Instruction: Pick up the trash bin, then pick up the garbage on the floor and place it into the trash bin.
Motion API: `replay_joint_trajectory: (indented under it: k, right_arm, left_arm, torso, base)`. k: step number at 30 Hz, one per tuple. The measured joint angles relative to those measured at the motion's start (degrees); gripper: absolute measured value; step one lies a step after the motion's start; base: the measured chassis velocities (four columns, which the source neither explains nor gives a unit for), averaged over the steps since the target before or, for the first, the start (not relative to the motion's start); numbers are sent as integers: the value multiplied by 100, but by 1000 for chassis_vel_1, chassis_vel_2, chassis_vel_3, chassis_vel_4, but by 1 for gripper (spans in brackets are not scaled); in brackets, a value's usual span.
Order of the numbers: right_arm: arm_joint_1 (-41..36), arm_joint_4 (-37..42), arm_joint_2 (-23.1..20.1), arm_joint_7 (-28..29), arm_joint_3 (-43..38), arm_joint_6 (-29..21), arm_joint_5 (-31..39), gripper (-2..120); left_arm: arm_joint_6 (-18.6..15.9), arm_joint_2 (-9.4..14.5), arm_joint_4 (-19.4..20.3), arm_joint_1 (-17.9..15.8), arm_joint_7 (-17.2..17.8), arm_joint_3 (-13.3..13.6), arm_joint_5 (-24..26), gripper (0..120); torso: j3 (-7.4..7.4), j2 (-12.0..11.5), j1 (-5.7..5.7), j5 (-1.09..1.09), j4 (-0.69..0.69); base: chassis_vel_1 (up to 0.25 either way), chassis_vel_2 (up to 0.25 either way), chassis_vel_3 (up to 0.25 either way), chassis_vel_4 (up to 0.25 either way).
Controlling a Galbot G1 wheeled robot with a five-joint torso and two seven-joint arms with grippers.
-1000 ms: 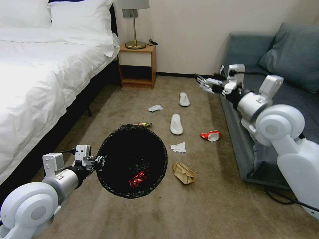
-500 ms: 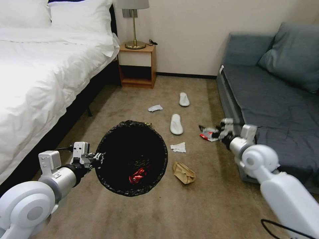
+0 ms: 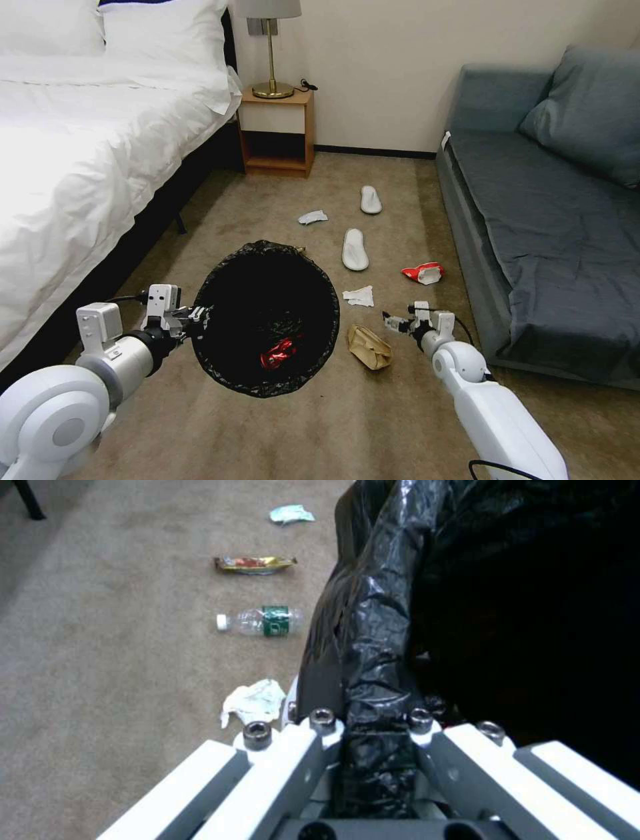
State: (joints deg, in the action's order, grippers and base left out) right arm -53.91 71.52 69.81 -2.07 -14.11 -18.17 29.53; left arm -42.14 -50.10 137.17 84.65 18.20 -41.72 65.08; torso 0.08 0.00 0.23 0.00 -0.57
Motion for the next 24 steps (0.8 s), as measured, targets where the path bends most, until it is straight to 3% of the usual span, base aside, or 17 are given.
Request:
replay_joint_trajectory:
  k: [7, 24]
  right_arm:
    - [104, -338, 253, -411, 191, 98, -173, 100]
    - [191, -1450, 640, -543, -38, 404, -1067, 100]
  left_arm:
    - [0, 23, 0, -20, -31, 28, -12, 3]
    - [0, -35, 0, 1, -126, 18, -85, 3]
  torso:
    - [0, 0, 0, -1, 1]
    - [0, 0, 0, 0, 1]
  base:
    - [0, 0, 0, 0]
    - [0, 0, 0, 0]
